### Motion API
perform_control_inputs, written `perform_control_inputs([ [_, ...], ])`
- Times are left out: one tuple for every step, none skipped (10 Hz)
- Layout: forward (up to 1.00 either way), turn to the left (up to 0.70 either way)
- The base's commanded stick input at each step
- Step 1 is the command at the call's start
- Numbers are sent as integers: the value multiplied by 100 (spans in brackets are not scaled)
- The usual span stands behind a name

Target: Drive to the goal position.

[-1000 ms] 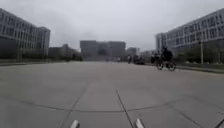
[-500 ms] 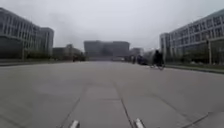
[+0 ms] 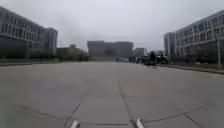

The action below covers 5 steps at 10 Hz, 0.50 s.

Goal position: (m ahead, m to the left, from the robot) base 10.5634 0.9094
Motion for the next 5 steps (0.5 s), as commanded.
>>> perform_control_inputs([
  [100, -37],
  [100, -4],
  [100, 0],
  [100, 0],
  [100, 0],
])
